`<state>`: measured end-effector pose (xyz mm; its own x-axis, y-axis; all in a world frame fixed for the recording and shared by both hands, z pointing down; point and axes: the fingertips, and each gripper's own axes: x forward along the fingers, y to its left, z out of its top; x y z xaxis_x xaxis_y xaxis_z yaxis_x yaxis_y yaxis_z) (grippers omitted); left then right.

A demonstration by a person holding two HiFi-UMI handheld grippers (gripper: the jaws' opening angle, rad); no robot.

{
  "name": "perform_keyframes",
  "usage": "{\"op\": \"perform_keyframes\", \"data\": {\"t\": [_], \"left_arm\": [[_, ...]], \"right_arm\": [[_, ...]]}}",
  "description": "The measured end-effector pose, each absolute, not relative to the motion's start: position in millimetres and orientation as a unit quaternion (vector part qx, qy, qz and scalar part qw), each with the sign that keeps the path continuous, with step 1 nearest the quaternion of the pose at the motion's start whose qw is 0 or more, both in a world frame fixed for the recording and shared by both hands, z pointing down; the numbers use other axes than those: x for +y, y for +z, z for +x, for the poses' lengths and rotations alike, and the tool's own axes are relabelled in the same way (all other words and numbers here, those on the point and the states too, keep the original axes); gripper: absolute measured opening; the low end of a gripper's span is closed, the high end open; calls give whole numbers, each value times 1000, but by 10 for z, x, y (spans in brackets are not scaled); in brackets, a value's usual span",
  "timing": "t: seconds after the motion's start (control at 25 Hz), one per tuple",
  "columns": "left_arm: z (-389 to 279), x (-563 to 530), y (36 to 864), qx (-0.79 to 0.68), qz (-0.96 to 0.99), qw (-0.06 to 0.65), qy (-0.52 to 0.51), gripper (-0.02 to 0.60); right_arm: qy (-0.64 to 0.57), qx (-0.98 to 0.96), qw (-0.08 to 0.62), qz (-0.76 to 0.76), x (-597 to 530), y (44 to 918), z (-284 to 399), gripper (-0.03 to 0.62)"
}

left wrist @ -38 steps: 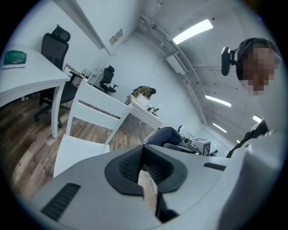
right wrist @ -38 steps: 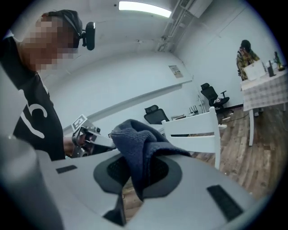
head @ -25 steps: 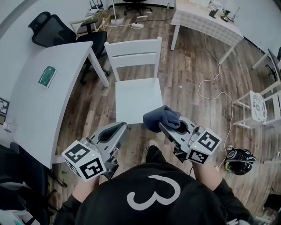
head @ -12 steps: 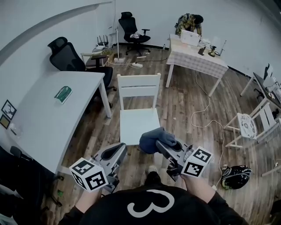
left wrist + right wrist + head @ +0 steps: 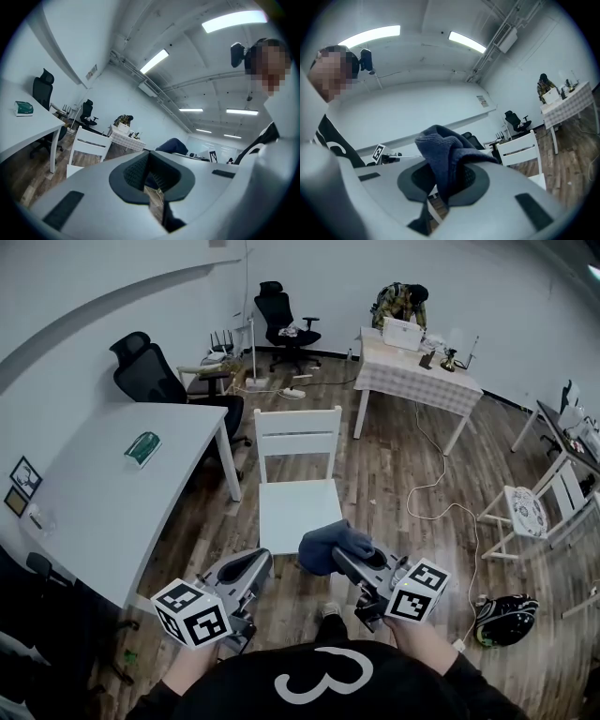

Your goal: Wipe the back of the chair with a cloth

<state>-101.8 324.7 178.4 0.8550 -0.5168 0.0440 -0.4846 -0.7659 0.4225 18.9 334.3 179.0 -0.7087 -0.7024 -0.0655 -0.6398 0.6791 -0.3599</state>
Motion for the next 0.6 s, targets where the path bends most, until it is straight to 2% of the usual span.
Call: {"op": "perform_keyframes", "data": {"t": [0.6], "left_arm": [[-1174, 3312, 1889, -284, 932, 223, -35, 14]], "right_arm": [[-165, 908, 104, -370, 3404, 1935, 141, 50]]}}
